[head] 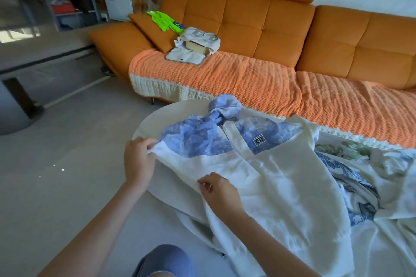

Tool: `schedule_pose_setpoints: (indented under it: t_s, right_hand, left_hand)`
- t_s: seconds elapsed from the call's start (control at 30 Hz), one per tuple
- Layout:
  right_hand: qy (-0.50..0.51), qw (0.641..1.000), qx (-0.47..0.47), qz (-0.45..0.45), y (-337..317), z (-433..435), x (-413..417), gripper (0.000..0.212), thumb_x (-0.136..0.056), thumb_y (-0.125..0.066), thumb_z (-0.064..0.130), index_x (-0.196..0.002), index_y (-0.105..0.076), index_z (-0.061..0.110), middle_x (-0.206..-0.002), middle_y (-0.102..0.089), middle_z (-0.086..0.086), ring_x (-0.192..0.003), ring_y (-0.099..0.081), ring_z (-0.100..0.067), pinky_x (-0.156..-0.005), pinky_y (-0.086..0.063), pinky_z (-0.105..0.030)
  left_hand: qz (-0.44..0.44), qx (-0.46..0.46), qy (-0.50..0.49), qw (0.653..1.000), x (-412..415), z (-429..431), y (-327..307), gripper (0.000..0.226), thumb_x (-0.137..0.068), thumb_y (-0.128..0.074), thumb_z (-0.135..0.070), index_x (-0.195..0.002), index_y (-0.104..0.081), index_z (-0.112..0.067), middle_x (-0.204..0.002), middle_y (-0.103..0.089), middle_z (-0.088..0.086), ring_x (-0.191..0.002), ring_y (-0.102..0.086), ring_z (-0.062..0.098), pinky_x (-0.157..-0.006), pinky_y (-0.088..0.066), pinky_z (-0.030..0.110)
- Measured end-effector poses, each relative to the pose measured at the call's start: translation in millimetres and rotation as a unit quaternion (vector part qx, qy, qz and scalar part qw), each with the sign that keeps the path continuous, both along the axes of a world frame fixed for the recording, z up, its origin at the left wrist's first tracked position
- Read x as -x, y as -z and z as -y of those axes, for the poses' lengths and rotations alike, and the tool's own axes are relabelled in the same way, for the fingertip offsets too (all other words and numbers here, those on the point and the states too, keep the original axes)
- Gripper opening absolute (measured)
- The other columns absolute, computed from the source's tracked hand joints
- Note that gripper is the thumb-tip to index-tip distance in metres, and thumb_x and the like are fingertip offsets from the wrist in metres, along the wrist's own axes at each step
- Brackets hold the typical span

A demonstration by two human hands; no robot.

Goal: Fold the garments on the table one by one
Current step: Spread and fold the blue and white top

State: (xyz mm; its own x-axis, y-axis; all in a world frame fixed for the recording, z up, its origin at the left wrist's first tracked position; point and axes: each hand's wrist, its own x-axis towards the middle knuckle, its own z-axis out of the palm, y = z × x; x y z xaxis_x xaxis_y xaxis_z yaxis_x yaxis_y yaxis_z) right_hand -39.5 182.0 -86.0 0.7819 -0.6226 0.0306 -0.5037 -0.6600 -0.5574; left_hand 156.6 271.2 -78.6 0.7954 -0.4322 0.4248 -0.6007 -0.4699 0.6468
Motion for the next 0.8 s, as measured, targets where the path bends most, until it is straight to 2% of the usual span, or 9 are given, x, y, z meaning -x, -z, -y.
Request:
schedule_pose_setpoints:
  t_s: [0.1,0.2,0.27,0.33,0.4,0.47,0.57,0.63,0.8]
  right_hand:
    - [-0.018,0.997,-0.039,0.067,-2.9,-6.1,-12.8,0.018,-0.092,-0.053,0.027,-0.099,-0.069,0.023,-0.095,-0.062,0.005,-0.091,-0.057,-0.011,-0.077,-0.043,-0.023]
    - [-0.082,0.997,0.007,-0.006,9.4,-9.3,-17.2,0.024,-0.091,-0.051,0.039,-0.098,-0.07,0.026,-0.1,-0.059,0.008,-0.1,-0.051,-0.009,-0.083,-0.043,-0.024]
    - [-0.098,0.995,0.014,-0.015,16.0,-5.7,-16.4,0.025,-0.092,-0.05,0.039,-0.099,-0.071,0.026,-0.106,-0.059,0.007,-0.104,-0.048,-0.012,-0.086,-0.041,-0.022]
    - [-0.107,0.994,0.023,-0.005,17.9,-0.3,-16.5,0.03,-0.093,-0.046,0.042,-0.105,-0.07,0.026,-0.115,-0.059,0.007,-0.111,-0.047,-0.013,-0.093,-0.038,-0.02]
    - [-0.123,0.991,0.044,-0.01,20.3,5.1,-19.4,0.057,-0.089,-0.028,0.064,-0.117,-0.064,0.029,-0.132,-0.053,0.007,-0.124,-0.041,-0.012,-0.103,-0.031,-0.022]
    - [-0.138,0.988,0.055,-0.039,21.4,9.8,-22.8,0.086,-0.074,-0.006,0.074,-0.132,-0.052,0.03,-0.147,-0.038,0.008,-0.136,-0.03,-0.012,-0.11,-0.023,-0.025]
    - [-0.141,0.987,0.06,-0.053,18.4,14.1,-28.4,0.092,-0.068,0.001,0.071,-0.143,-0.036,0.032,-0.155,-0.02,0.012,-0.143,-0.013,-0.011,-0.114,-0.011,-0.024]
    - [-0.15,0.983,0.064,-0.085,17.1,16.9,-31.1,0.094,-0.066,0.004,0.07,-0.146,-0.028,0.032,-0.157,-0.012,0.013,-0.145,-0.003,-0.01,-0.114,-0.003,-0.022]
    - [-0.172,0.969,0.078,-0.161,29.3,22.8,-32.9,0.099,-0.063,0.011,0.07,-0.15,-0.013,0.031,-0.158,0.003,0.011,-0.146,0.009,-0.013,-0.115,0.002,-0.026]
  left_hand:
    - [0.156,-0.044,-0.044,0.986,-13.1,3.1,-10.0,0.058,-0.057,-0.057,0.013,-0.106,-0.067,-0.016,-0.096,-0.057,0.011,-0.094,-0.043,0.032,-0.079,-0.03,0.037]
    - [0.081,-0.209,-0.016,0.975,-9.7,0.0,2.5,0.07,-0.068,-0.065,-0.004,-0.133,-0.049,-0.024,-0.14,-0.038,0.013,-0.131,-0.027,0.033,-0.105,-0.019,0.046]
    - [-0.008,-0.37,0.026,0.929,-7.1,-5.8,17.6,0.066,-0.082,-0.06,-0.022,-0.141,-0.034,-0.033,-0.155,-0.012,0.008,-0.144,0.0,0.029,-0.113,-0.002,0.047]
    - [-0.067,-0.424,0.013,0.903,-6.4,-11.0,25.9,0.062,-0.092,-0.048,-0.026,-0.146,-0.02,-0.031,-0.157,-0.003,0.007,-0.145,0.005,0.026,-0.114,0.0,0.049]
    - [-0.059,-0.364,-0.027,0.929,-8.8,-12.0,29.0,0.057,-0.096,-0.042,-0.025,-0.148,-0.02,-0.024,-0.156,-0.011,0.008,-0.145,-0.005,0.026,-0.114,-0.005,0.049]
    - [-0.013,-0.279,-0.049,0.959,-19.0,-8.1,29.2,0.049,-0.095,-0.042,-0.019,-0.144,-0.033,-0.017,-0.151,-0.03,0.008,-0.141,-0.022,0.025,-0.111,-0.014,0.048]
    - [0.039,-0.18,-0.015,0.983,-40.1,6.0,22.6,0.037,-0.086,-0.049,-0.002,-0.121,-0.059,-0.01,-0.12,-0.061,0.012,-0.111,-0.056,0.031,-0.097,-0.034,0.043]
    - [0.03,-0.205,0.01,0.978,-54.2,15.6,19.5,0.033,-0.085,-0.048,-0.002,-0.115,-0.06,-0.01,-0.109,-0.065,0.013,-0.101,-0.058,0.033,-0.091,-0.037,0.04]
    - [-0.012,-0.331,0.016,0.943,-88.9,16.3,32.7,0.024,-0.088,-0.054,-0.022,-0.11,-0.063,-0.021,-0.111,-0.067,0.004,-0.108,-0.059,0.024,-0.091,-0.035,0.03]
